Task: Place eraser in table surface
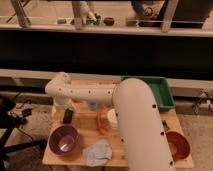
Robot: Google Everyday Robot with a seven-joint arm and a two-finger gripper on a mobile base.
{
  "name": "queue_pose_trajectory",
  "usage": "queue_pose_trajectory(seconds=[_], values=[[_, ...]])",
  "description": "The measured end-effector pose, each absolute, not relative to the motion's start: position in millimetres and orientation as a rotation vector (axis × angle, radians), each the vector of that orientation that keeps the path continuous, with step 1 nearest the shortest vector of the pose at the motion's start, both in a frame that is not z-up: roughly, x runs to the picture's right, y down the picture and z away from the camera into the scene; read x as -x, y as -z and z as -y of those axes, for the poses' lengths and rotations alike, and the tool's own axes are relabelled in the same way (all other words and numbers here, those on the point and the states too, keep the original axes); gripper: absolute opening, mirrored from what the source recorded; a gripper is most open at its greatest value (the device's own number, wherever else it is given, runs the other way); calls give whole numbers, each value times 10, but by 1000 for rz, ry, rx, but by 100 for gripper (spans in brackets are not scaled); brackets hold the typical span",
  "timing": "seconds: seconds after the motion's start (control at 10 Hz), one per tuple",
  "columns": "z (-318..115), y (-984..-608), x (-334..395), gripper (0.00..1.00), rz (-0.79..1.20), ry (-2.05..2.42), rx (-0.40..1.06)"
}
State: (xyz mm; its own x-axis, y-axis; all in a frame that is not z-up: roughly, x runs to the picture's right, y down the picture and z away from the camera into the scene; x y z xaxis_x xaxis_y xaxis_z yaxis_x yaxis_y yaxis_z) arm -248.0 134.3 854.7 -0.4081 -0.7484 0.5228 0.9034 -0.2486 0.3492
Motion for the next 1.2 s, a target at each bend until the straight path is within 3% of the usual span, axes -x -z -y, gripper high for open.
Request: queue_pose_trajectory(seconds=[1.2], values=[[-1508,-8830,2387,80,770,1901,332]])
